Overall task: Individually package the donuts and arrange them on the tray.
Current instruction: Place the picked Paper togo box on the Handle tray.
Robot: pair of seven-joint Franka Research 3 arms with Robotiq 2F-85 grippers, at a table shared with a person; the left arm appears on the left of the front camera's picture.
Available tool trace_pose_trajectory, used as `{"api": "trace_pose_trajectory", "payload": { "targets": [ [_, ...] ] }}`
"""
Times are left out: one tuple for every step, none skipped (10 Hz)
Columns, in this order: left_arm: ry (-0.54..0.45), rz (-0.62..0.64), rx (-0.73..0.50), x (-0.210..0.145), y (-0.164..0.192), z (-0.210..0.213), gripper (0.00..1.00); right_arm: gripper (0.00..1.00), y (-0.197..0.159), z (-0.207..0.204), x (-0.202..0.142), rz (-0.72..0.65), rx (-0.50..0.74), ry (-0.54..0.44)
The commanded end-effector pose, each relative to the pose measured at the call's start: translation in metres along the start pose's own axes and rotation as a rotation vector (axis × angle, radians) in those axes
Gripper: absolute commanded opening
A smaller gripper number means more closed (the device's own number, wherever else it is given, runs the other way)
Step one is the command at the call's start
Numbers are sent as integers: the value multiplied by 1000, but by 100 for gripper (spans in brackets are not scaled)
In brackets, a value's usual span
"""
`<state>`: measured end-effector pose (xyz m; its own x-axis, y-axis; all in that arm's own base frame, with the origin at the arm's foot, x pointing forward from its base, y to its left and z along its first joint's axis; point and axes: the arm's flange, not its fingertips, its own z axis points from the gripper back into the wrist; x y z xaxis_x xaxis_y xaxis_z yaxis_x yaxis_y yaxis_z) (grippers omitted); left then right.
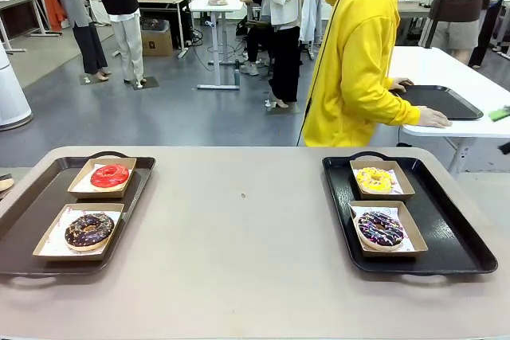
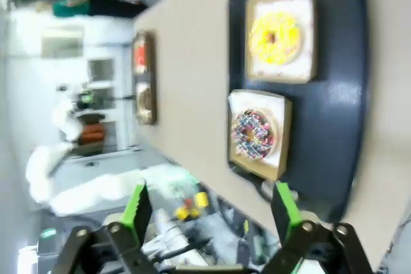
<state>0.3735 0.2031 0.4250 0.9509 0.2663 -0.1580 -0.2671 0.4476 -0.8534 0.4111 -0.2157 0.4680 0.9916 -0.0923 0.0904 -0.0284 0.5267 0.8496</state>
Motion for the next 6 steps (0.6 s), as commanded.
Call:
{"api": "trace_pose_trajectory", "payload": {
  "targets": [
    [-6,-8,16,-2,0,0,100,97,-50,13,19,-16,188,82],
    [-6,-8,16,-2,0,0,100,97,-71,17,18,-31,231,84],
    [-6,-8,16,-2,0,0,100,97,-91,18,19,-64,259,84],
    [-6,-8,16,-2,0,0,100,97,-108,16,21,-90,276,82],
    [-6,-8,16,-2,0,0,100,97,-115,13,21,-89,285,53],
    [-6,-8,16,-2,0,0,100,97,-117,8,22,-76,270,21]
  ]
}}
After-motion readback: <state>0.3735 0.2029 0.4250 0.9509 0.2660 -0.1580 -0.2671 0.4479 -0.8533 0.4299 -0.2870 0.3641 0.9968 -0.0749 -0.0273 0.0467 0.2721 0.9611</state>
